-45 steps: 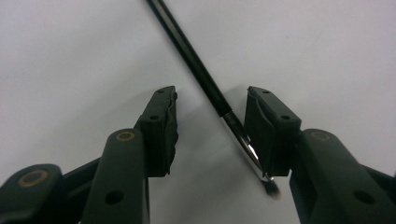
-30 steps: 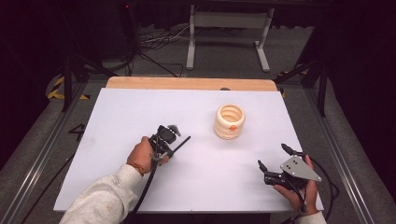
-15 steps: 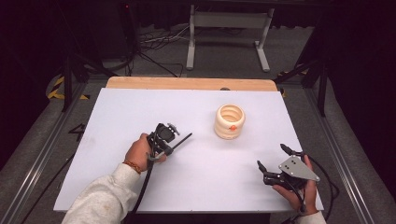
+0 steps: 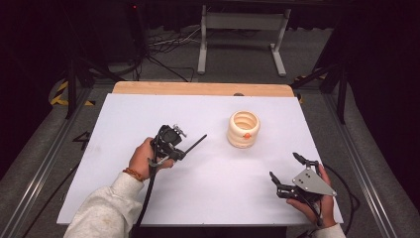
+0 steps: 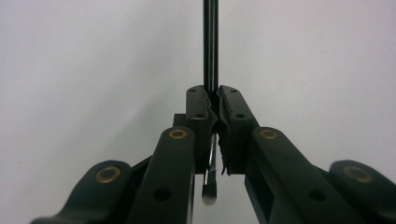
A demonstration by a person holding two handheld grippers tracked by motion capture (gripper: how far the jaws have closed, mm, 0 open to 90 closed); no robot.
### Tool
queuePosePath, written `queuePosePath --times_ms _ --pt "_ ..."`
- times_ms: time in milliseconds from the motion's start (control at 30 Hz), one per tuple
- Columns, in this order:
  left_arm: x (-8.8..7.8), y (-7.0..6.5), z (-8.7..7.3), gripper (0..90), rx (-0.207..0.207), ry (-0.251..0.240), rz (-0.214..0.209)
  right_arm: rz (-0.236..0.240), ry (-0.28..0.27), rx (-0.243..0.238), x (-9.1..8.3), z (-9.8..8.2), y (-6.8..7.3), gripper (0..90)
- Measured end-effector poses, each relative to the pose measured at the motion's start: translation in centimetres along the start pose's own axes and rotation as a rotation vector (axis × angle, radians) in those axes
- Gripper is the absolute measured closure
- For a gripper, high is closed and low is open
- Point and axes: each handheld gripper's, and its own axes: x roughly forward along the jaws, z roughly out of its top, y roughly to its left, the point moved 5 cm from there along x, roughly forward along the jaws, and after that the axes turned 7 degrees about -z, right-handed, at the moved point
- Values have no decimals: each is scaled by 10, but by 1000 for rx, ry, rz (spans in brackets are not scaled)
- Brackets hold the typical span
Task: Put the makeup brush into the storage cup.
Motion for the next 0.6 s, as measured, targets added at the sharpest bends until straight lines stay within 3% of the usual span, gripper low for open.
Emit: queuePosePath --times_ms 200,400,600 --pt "-12 -4 3 836 15 -46 -24 29 -26 -35 2 11 5 93" --pt "-26 -14 8 837 59 -87 -40 3 -53 -85 4 24 9 88" --pt "-27 -22 9 837 78 -89 -63 -9 -70 -141 6 33 17 95"
